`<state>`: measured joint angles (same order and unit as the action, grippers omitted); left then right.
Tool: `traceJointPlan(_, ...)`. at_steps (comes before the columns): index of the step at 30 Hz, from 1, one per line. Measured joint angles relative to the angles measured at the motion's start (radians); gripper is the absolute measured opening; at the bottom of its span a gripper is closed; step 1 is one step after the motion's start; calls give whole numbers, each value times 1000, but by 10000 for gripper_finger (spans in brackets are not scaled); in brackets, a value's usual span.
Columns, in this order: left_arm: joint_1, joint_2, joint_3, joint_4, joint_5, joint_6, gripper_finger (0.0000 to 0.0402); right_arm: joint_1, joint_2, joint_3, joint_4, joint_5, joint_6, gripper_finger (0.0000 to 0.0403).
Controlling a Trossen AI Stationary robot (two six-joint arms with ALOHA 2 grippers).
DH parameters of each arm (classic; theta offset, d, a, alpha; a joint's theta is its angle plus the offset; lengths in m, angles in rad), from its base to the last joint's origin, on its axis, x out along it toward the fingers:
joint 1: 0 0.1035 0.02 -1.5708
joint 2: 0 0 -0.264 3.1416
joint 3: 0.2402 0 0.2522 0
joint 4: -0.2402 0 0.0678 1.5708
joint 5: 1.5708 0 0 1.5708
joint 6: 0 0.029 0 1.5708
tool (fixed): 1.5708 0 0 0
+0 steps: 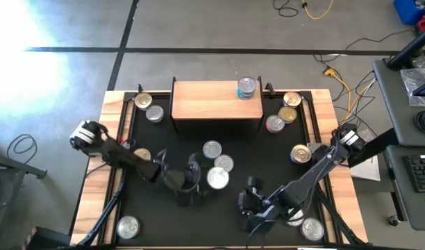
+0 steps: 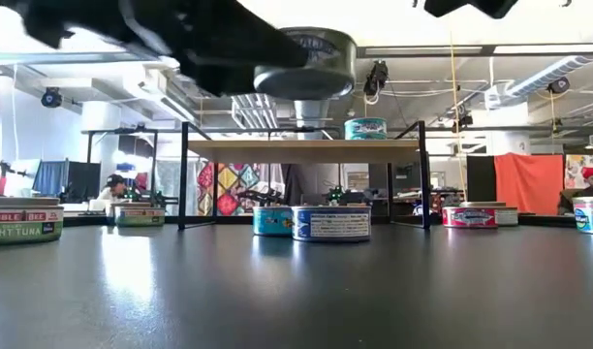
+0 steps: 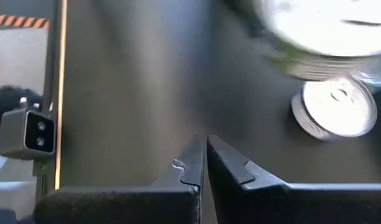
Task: Stack canned seafood by type on shelf
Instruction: Put the bottom green tuna can on the shelf
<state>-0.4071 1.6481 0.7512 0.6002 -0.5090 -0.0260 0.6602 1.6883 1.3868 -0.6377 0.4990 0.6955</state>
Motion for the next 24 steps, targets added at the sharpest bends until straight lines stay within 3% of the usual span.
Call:
traceJointPlan(4,151,-62,9,-46,168,19,364,-33,-28,-36,123,-48,-133,13)
traceJointPlan(8,306,-71,22,-70,267,63,364,-66,-89,-82,307,-139,-348,13)
traceJointPlan(12,441,-47,106,-126,391,95,364,-134,-179,-109,282,-132,-458,13)
traceJointPlan(16,538,6,225,-229,433,172,364,-242,-295,-169,270,-106,-552,13)
traceJointPlan(21,662,108,362,-249,640,154,364,-447,-418,-281,277,-93,-618,13)
traceJointPlan(24,707,185,430,-277,649,149,364,-572,-458,-339,279,-88,-623,13)
